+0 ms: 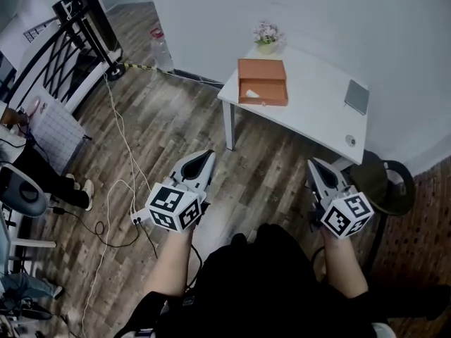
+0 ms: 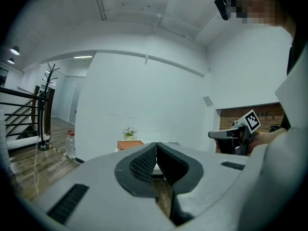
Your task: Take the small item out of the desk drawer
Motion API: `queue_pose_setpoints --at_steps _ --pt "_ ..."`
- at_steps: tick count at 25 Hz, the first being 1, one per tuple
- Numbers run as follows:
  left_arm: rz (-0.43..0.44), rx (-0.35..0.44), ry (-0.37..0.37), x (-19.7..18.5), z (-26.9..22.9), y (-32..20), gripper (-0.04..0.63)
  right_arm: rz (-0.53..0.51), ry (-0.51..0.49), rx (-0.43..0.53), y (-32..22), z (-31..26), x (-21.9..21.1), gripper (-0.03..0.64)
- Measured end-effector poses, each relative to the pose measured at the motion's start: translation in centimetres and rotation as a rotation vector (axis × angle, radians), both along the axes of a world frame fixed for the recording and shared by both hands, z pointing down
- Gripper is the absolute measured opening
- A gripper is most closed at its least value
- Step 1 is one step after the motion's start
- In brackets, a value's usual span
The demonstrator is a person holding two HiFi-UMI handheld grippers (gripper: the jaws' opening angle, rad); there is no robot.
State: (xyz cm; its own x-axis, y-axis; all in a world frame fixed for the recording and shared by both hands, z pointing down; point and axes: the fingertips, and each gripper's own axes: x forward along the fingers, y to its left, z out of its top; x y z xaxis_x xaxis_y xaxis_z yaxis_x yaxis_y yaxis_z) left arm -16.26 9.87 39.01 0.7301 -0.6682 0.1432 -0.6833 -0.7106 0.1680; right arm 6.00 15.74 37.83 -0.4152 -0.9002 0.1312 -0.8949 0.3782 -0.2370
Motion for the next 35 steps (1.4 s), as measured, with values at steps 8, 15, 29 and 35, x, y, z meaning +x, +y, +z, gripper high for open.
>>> queue_pose_setpoints --at_steps 8,15,29,35 --pt "-0.062 -0.051 0.045 -0.8 1.5 -4.0 0.011 -0.075 -0.033 -0.011 -6.4 1.6 -0.2 -0.006" --pt "-0.102 -0.070 0.018 2.2 1.9 -12.1 0.011 -0.123 -0.090 -0.028 -15.9 3.0 2.9 -0.006" --pt "-0.127 -0.137 0.017 14.1 2.4 -32.8 0.011 -0.255 -0.070 -0.086 -38.0 4.9 11.5 -0.006" --pt "-0.165 -0.148 0.020 12.6 3.6 -36.8 0.011 -0.304 -0.068 -0.129 -42.5 6.6 9.7 -0.006"
